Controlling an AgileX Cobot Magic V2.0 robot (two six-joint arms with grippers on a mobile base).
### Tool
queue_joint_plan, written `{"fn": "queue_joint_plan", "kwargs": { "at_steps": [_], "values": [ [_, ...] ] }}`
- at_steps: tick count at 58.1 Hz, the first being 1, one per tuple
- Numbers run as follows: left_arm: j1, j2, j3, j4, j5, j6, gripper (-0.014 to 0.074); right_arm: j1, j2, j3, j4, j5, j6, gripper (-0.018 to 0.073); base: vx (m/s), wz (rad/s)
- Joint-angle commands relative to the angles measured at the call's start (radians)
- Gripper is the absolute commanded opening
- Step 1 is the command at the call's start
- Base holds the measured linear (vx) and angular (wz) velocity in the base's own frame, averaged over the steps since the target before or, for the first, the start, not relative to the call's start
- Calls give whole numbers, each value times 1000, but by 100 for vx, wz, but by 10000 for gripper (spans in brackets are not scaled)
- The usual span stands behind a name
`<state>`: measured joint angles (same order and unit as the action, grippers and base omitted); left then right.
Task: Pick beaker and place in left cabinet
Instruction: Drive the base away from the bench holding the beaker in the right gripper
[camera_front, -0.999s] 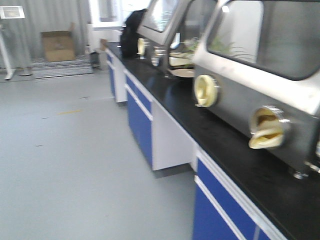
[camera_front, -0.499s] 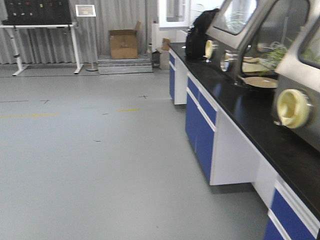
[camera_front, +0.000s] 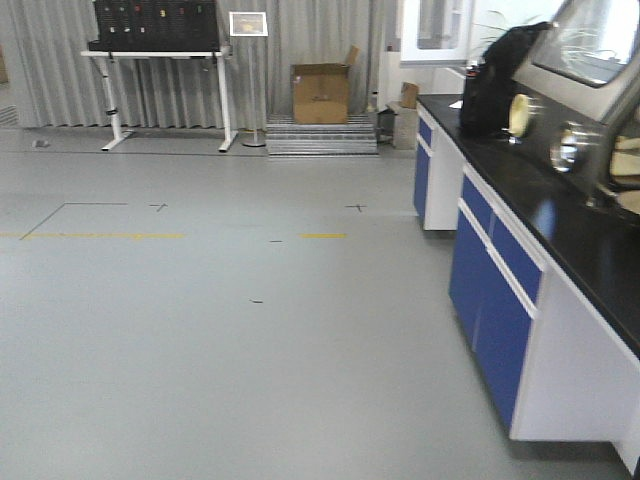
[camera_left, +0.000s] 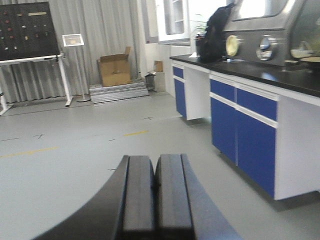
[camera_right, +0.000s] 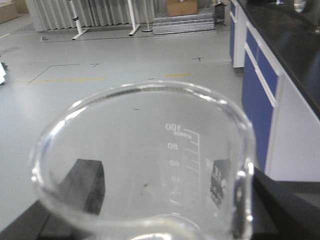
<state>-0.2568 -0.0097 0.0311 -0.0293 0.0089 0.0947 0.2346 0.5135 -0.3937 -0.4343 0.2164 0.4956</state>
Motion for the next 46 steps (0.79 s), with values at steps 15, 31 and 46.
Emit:
{"fn": "queue_joint_plan", "kwargs": {
  "at_steps": [15,31,46],
  "values": [
    [-3,-18,16,-7,-84,-4,1,0,1,-31,-14,-74,-8,-3,58,26],
    [-3,-18,16,-7,-84,-4,1,0,1,-31,-14,-73,-8,-3,62,21],
    [-3,-18,16,-7,-84,-4,1,0,1,-31,-14,-73,-8,-3,63,4]
  ]
}}
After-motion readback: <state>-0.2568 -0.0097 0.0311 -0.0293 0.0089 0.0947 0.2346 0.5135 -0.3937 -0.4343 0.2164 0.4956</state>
